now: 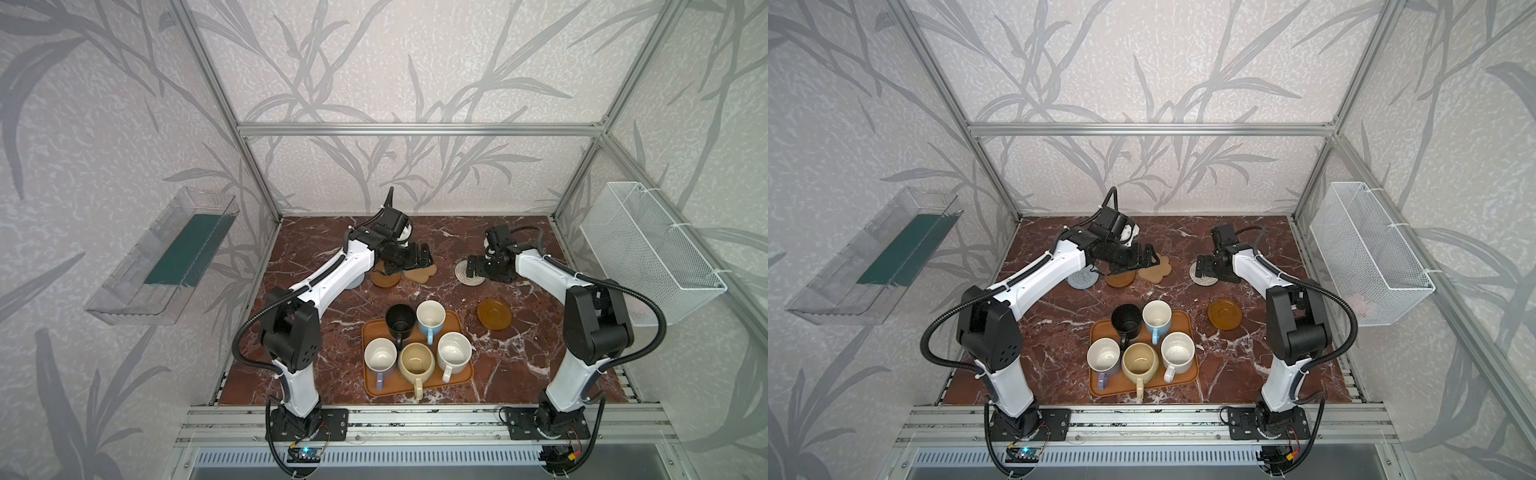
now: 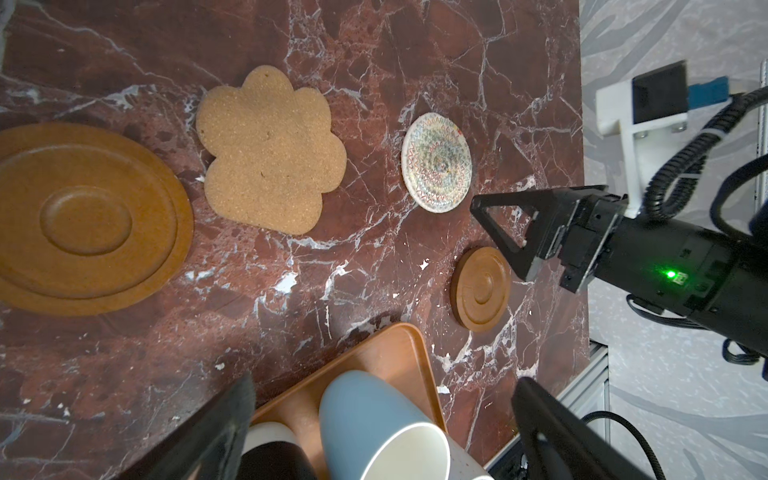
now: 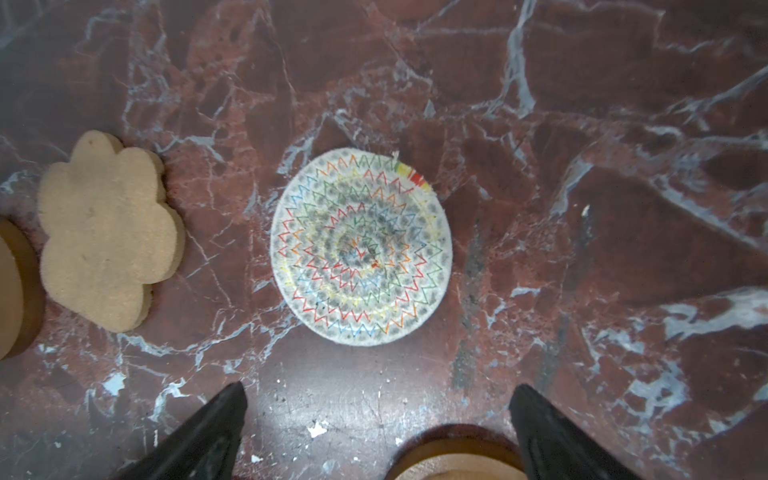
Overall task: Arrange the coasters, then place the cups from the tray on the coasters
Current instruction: 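Move the right gripper over the multicoloured woven coaster while the left gripper hovers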
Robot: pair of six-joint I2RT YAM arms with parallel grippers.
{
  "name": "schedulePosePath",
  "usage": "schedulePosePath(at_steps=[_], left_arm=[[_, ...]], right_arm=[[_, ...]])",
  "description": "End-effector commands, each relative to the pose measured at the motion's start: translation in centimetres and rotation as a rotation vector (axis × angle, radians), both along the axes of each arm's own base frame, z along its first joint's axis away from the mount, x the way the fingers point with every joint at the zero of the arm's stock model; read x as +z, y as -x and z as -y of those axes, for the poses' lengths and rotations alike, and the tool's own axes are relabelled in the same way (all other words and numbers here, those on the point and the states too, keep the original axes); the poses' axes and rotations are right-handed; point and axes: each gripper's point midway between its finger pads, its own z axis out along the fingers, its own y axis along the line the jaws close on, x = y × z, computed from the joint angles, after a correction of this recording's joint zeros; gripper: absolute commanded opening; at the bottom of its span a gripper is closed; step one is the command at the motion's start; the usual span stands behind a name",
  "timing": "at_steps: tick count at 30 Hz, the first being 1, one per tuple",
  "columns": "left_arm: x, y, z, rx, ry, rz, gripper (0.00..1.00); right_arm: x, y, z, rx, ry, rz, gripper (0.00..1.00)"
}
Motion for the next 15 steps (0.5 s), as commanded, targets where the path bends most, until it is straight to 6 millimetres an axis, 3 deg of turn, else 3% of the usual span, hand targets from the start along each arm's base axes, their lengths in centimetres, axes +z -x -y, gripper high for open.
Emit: schedulePosePath(at_steps=[1,8,15], left_arm=[[0.3,-0.3,0.5,-0.032,-0.011,0.007,0.99],[-0.8,-1.4,1.0,-0.033,-0.033,-0.004,0.99],[-1.4,-2.4,0.8,-0.018,-0.058,0.002,0.99]], right_arm=[[-0.8,-0.7,0.3,-0.017,-0.022,-0.011,0.94],[-3.0,-1.8,1.1,-0.033,-0.003,-0.042,0.83],[-3.8,-2.9,1.2,-0.032,-0.016,-0.049,0.75]])
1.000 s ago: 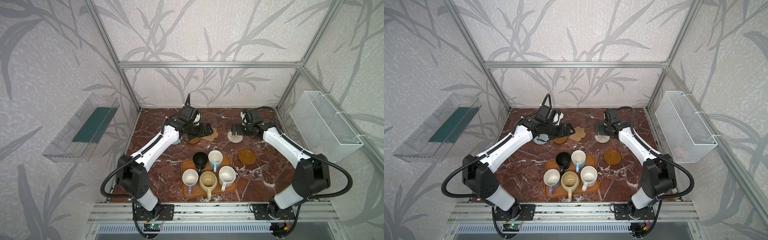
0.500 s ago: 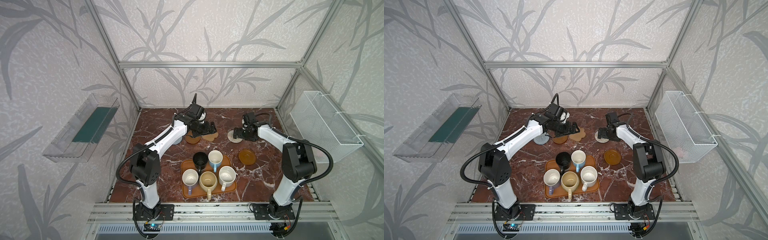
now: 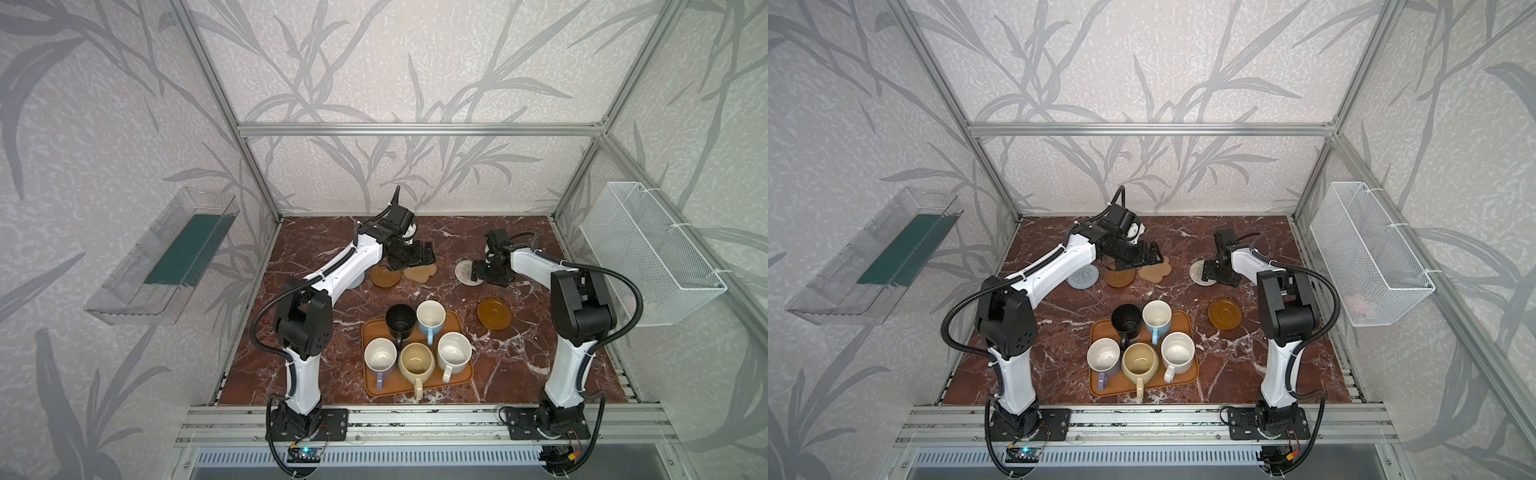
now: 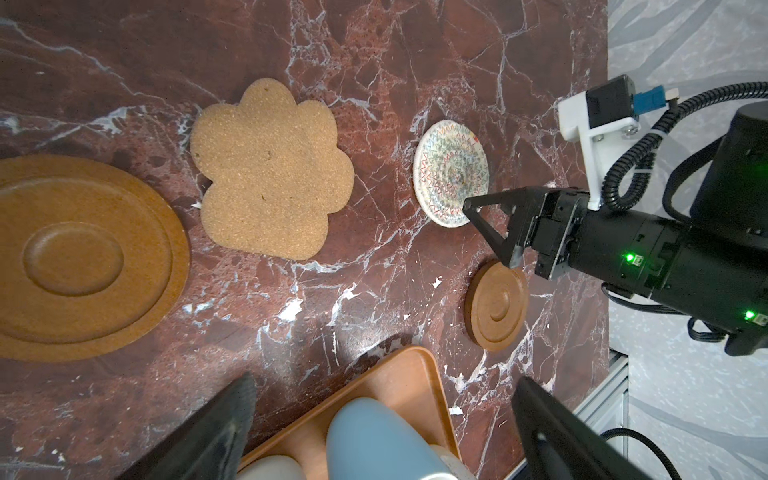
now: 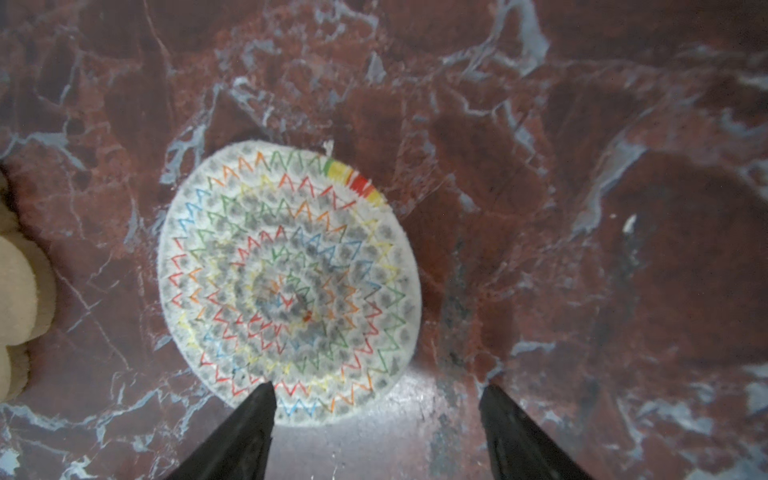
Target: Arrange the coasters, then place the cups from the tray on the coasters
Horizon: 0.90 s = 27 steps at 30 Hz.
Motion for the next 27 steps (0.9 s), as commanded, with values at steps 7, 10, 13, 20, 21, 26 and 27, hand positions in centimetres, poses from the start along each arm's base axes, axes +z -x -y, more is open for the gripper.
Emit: schedulePosePath(at_steps=[7,10,13,20,21,26,27], left_arm=[[0.0,-0.8,0.1,-0.012,-0.025,0.019,0.99],[-0.2,-0.7,0.0,-0.011,-0.026,0.011,0.99],[-0.3,-0.7,-0.1,-0.015,-0.029,0.007,0.99],[-0.4,-0.7,-0.4,-0.009,-0.035,0.007,0.99],[-0.4,-0.8,-0.5,-0.005,-0.036,0.009,0.99],[-0.3,-0.8,-0.7,0.0,-0.036,0.011,0.99],[-0.4,-0.8,-0.8,0.002,-0.036,0.01,0.99]], right_arm=[[-0.3,-1.9,-0.5,0.017,-0.018,0.006,0.67],[-1.0,-2.0,-0.7,0.025,-0.023,-0.015,0.65],[-1.4,-1.9,-0.8,0.03,-0.024,-0.036,0.63],[-1.9,-2.0,-2.2,0.089,-0.014,-0.05,0.57],[-2.0,-2.0,-2.4,0.096,-0.01,-0.053,0.56],[-2.2,-2.1,-3.4,0.121,0.012,-0.067,0.56],[-2.3,-2.2,-3.6,0.125,0.017,-0.066,0.55]])
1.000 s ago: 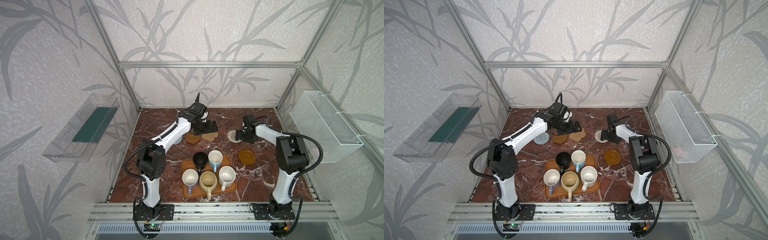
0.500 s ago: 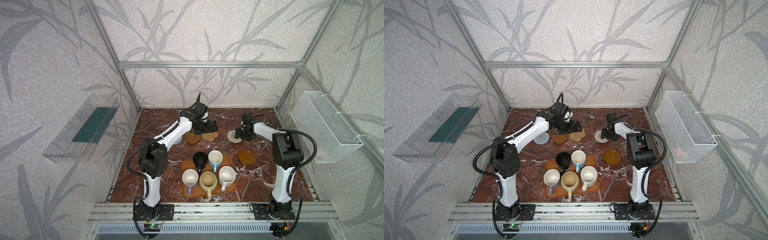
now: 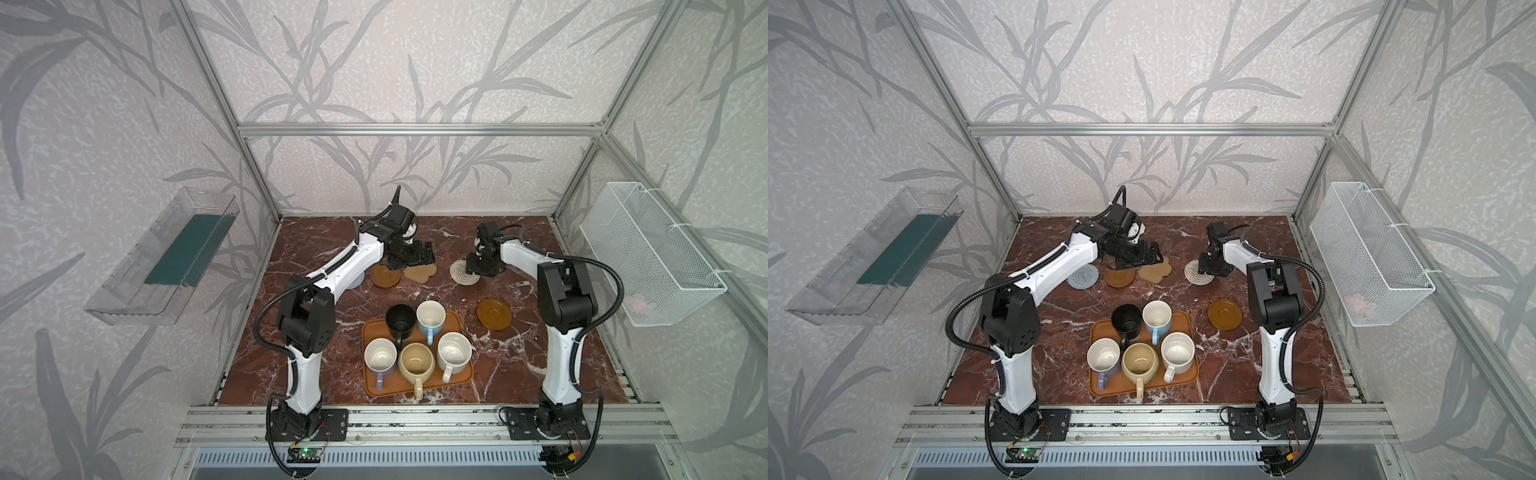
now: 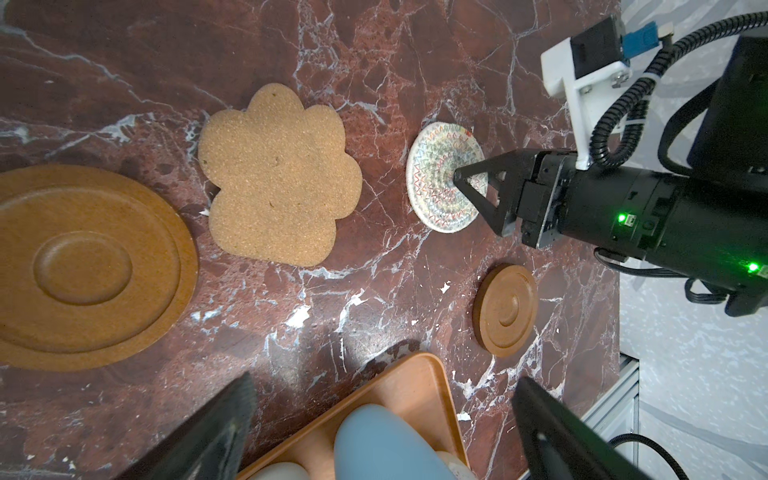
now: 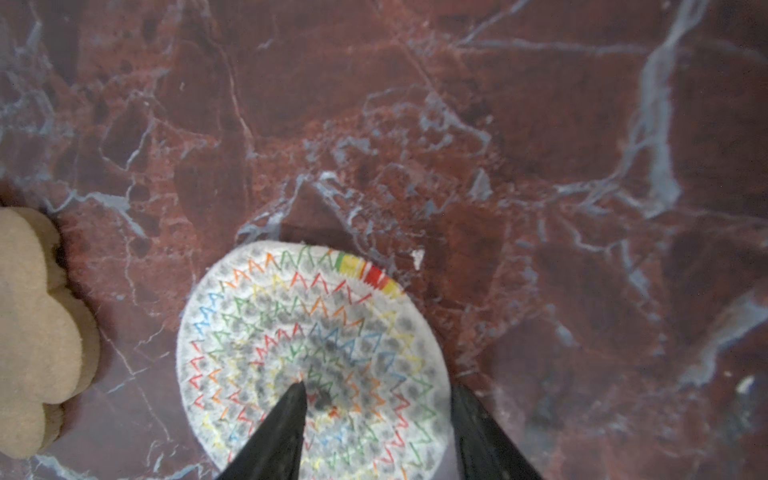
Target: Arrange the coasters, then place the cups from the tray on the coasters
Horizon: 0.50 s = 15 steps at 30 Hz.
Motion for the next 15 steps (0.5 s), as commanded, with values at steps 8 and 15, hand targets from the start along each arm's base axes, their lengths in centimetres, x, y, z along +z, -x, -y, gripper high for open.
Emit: schedulePosePath(at_steps=[8,15], left_arm=[[0.0,-0.2,-0.9,0.013,-0.019,0.006,0.99],[0.0,-0.2,-1.3,0.024,-0.018,0.006,0.99]], right_arm=[[-2.4,1.3,-1.4,0.03,0.093,-0.106,0.52],[-2.6,1.1,-2.1,0.028,0.088,-0.104,0.51]])
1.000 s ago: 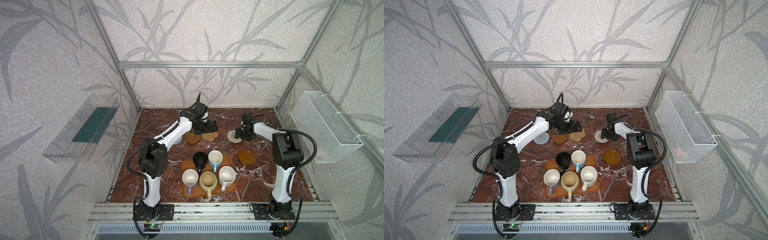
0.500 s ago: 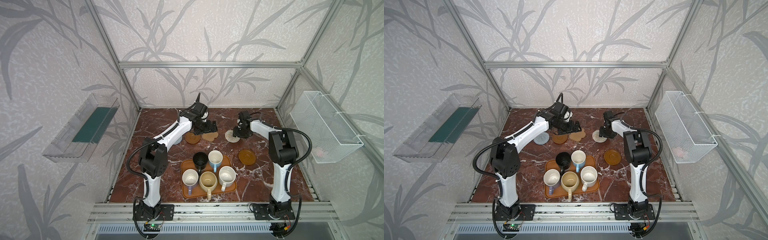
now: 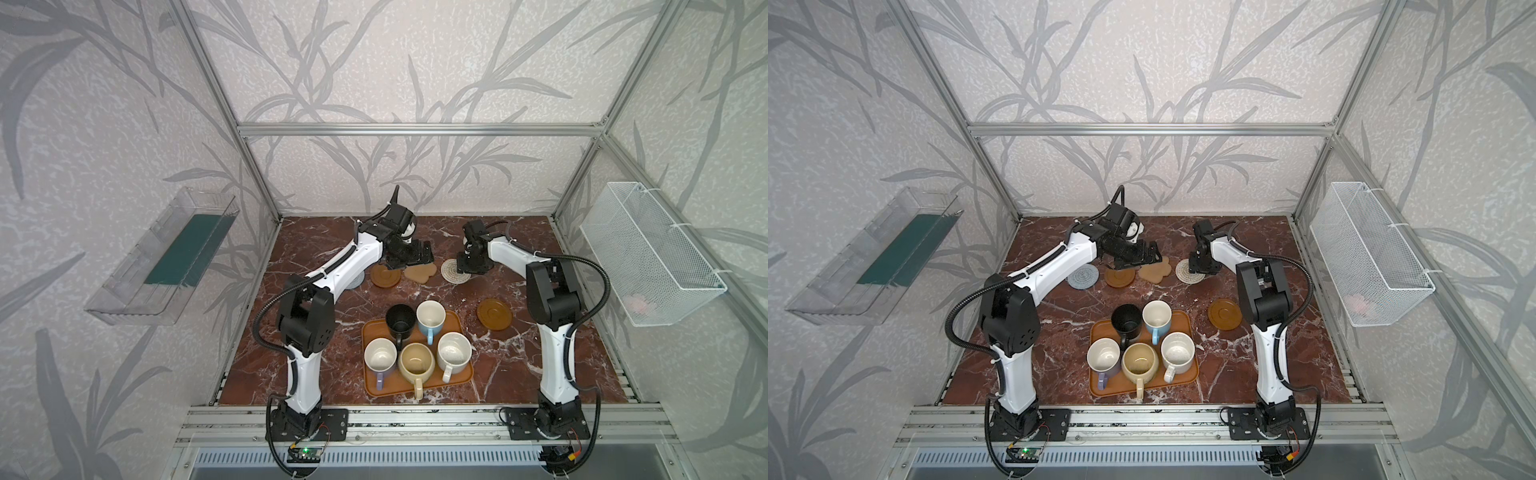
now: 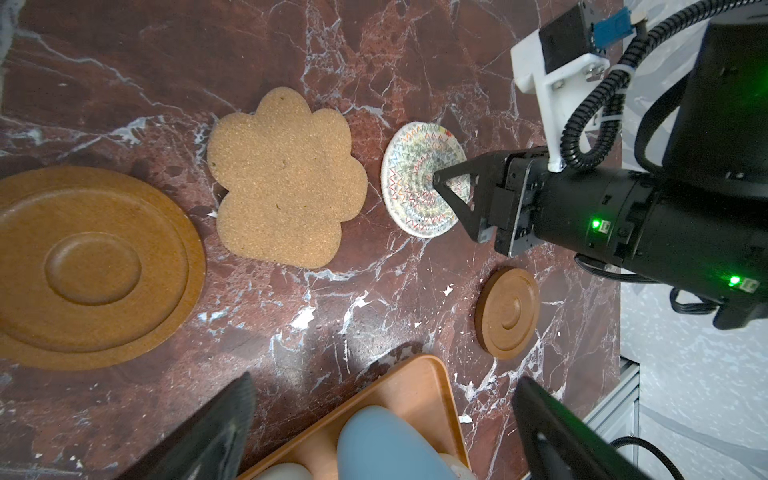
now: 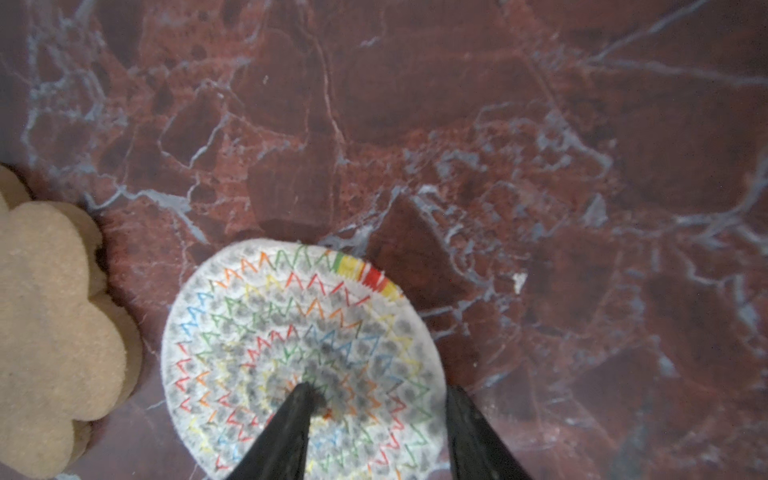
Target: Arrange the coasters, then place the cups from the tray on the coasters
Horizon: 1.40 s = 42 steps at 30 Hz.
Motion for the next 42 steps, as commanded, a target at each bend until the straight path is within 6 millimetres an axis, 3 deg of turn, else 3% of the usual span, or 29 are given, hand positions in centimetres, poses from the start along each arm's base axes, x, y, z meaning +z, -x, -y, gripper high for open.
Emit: schedulePosePath(at_steps=[1,8,19,27,32,38,40,42], left_arm=[[0.1,0.2,-0.7,0.012,-0.016,0.006,0.99],[0.1,0.4,-1.0,0.02,-0.016,0.007,0.99],[0.7,0.4,-1.4,0.028,-0.012,0.017,0.99],[2.3,0.5,-2.3,0.049,-0.014,0.052,0.99],[3.7,1.1,-2.9,0.061,-0.01,0.08,0.99],[5.5,2.6,-3.7,0.07,0.012,0.108,0.99],[6.2,3.3,-4.1,0.076,0.018,0.122,0.99],[6.5,4.0,-4.5,0.08,0.023,0.13,0.99]], right_arm=[[-2.5,1.6,0.2,-0.008,0.029,-0.093,0.51],[-2.5,1.6,0.3,-0.011,0.034,-0.091,0.51],[-0.4,0.9,0.2,-0.018,0.021,-0.037,0.55],[4.6,0.5,0.5,-0.019,0.012,0.071,0.74],[8.4,1.0,0.9,-0.019,0.012,0.134,0.79],[13.6,3.2,2.1,-0.005,0.031,0.226,0.9],[15.2,4.3,2.7,-0.002,0.037,0.26,0.99],[16.8,5.6,3.1,0.008,0.032,0.293,0.99]])
